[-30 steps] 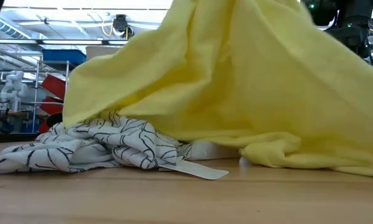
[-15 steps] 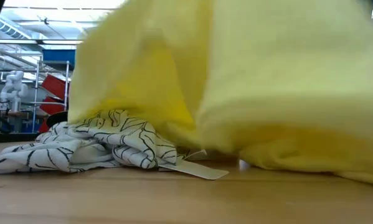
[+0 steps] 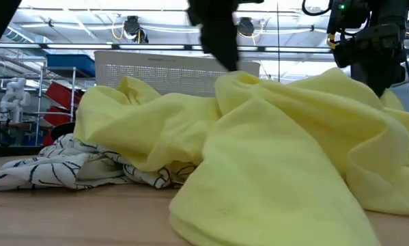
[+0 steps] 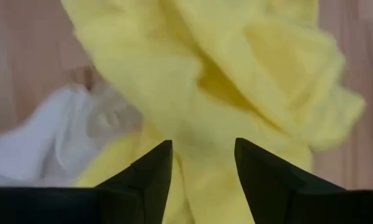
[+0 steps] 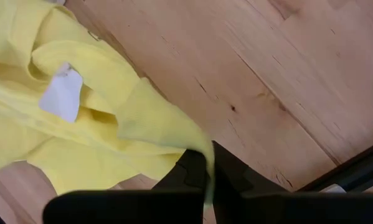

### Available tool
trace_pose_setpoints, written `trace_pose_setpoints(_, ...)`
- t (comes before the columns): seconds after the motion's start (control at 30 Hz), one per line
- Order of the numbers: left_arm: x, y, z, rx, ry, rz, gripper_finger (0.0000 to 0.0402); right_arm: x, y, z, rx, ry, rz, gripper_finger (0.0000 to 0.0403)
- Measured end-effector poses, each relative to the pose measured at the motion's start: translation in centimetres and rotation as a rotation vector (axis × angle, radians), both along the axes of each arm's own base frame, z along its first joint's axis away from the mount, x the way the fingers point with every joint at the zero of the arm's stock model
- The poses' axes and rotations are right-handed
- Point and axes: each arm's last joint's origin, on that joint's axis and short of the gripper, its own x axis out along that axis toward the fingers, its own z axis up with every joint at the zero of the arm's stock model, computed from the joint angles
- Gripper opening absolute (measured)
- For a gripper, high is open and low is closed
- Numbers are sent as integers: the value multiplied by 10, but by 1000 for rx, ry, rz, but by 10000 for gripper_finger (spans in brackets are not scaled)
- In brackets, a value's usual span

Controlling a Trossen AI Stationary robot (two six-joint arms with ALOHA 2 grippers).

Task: Fold laundry
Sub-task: Fold the yellow shirt

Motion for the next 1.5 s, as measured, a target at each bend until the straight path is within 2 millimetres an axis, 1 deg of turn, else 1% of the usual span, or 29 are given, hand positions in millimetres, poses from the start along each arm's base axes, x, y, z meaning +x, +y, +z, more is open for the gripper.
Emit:
trace_pose_setpoints(0.03, 4, 1, 0, -12, -38, 16, 185, 0, 0, 0, 0, 0, 0, 0)
trace_pose_setpoints(0.1, 14, -4, 3, 5, -171, 56, 185, 0, 0, 0, 0, 0, 0, 0)
trace_pose_setpoints(0.17, 17, -10, 2, 119, -256, 111, 180, 0, 0, 0, 0, 0, 1, 0)
trace_pose_setpoints(0.23, 17, -17, -1, 246, -284, 92, 173, 0, 0, 0, -2, 0, 2, 0)
trace_pose_setpoints(0.27, 17, -22, -2, 283, -292, 71, 169, 0, 0, 0, -2, 0, 4, 0)
trace_pose_setpoints(0.43, 16, -44, -10, 327, -298, -30, 162, 0, 0, 0, -4, -1, 7, 0)
trace_pose_setpoints(0.53, 22, -56, -24, 357, -309, -67, 161, 0, 0, 0, -9, -5, 10, 0)
trace_pose_setpoints(0.57, 23, -59, -31, 375, -289, -87, 161, 1, -1, 0, -12, -7, 10, 0)
trace_pose_setpoints(0.67, 27, -61, -57, 489, -220, -108, 161, 1, -1, 0, -14, -15, 9, 0)
trace_pose_setpoints(0.73, 27, -59, -65, 579, -188, -106, 161, 2, -1, 0, -13, -16, 9, 0)
trace_pose_setpoints(0.8, 27, -58, -66, 620, -188, -91, 161, 1, -1, 0, -11, -15, 5, 0)
trace_pose_setpoints(0.93, 28, -61, -59, 612, -236, -76, 161, 0, 0, 0, -4, -4, 4, 0)
trace_pose_setpoints(1.03, 28, -64, -42, 610, -292, -82, 161, 0, 0, 0, -3, 0, 5, 0)
trace_pose_setpoints(1.1, 27, -63, -35, 640, -285, -90, 161, 0, 0, 0, -3, 0, 6, 0)
trace_pose_setpoints(1.27, 23, -58, -43, 649, -200, -116, 161, 0, 0, 0, -4, 0, 6, 0)
trace_pose_setpoints(1.5, 21, -59, -49, 595, -164, -136, 161, 0, 0, 0, -4, -1, 8, 0)
